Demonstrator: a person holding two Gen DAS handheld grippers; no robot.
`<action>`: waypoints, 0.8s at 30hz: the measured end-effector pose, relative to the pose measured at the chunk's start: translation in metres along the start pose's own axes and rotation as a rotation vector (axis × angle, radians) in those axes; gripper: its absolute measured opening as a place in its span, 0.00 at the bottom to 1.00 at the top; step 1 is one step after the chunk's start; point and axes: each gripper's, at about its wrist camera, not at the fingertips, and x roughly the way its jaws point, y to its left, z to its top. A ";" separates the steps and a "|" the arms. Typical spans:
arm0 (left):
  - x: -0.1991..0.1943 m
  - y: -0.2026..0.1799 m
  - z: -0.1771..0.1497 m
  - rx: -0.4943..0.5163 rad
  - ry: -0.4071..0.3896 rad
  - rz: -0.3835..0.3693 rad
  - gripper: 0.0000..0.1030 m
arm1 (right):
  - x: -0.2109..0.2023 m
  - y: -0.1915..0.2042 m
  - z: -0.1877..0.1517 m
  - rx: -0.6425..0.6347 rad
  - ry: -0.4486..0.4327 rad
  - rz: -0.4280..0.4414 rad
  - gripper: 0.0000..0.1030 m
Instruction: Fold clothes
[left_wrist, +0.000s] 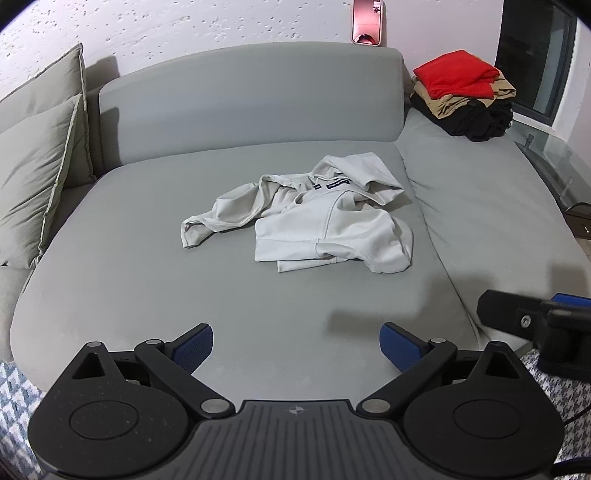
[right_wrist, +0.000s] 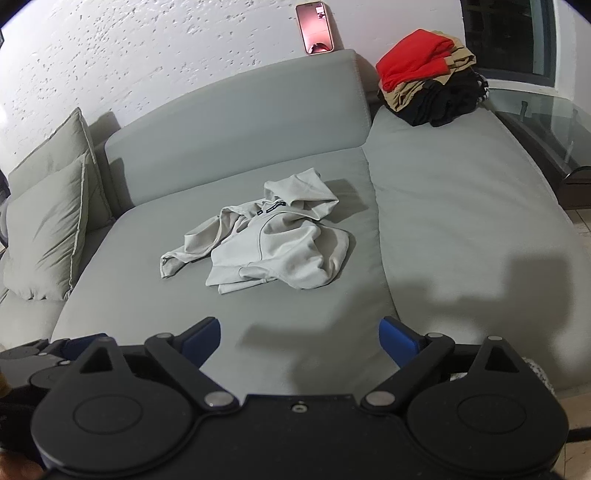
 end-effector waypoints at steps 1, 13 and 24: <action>0.000 0.000 0.000 0.001 -0.002 0.002 0.96 | 0.000 0.000 -0.001 -0.003 -0.001 -0.002 0.91; -0.003 0.000 0.000 0.012 -0.016 0.027 0.96 | 0.002 0.003 -0.005 -0.016 -0.002 -0.004 0.93; 0.000 -0.002 -0.001 0.011 -0.011 0.032 0.96 | 0.005 0.005 -0.002 -0.017 0.005 -0.007 0.94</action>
